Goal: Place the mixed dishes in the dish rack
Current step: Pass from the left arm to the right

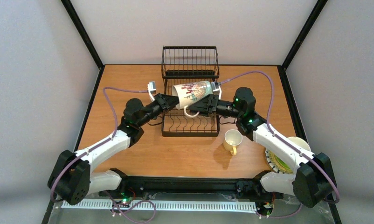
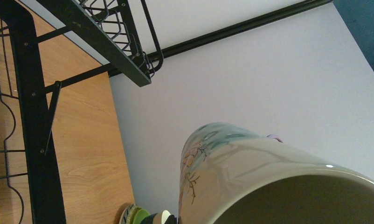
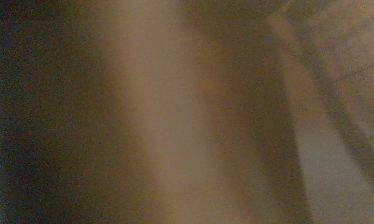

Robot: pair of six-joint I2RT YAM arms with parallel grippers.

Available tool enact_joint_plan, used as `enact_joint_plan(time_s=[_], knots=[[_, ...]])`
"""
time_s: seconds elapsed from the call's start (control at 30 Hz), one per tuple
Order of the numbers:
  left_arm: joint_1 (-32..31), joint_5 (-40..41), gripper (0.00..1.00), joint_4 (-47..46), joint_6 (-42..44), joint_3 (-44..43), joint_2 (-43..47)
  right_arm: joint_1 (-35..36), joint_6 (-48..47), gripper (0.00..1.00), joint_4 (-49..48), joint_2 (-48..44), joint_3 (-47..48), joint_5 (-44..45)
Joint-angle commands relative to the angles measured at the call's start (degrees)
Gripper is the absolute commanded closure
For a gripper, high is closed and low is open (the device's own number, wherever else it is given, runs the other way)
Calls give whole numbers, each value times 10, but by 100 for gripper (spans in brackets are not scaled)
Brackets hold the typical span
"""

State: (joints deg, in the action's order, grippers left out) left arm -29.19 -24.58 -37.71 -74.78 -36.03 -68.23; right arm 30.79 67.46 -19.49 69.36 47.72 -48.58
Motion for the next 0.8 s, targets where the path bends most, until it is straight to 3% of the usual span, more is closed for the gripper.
enact_joint_plan(time_s=[0.0,0.37,0.77], knots=[[-32,37,100,-95,-2,-36,-13,9,2,2,-18,8,21,20],[-50,97,100,-138,-7,-12,-22,23,5,10,-15,13,24,44],[-50,69,100,-128,-9,-22,-41,46,11,22,-27,29,28,31]])
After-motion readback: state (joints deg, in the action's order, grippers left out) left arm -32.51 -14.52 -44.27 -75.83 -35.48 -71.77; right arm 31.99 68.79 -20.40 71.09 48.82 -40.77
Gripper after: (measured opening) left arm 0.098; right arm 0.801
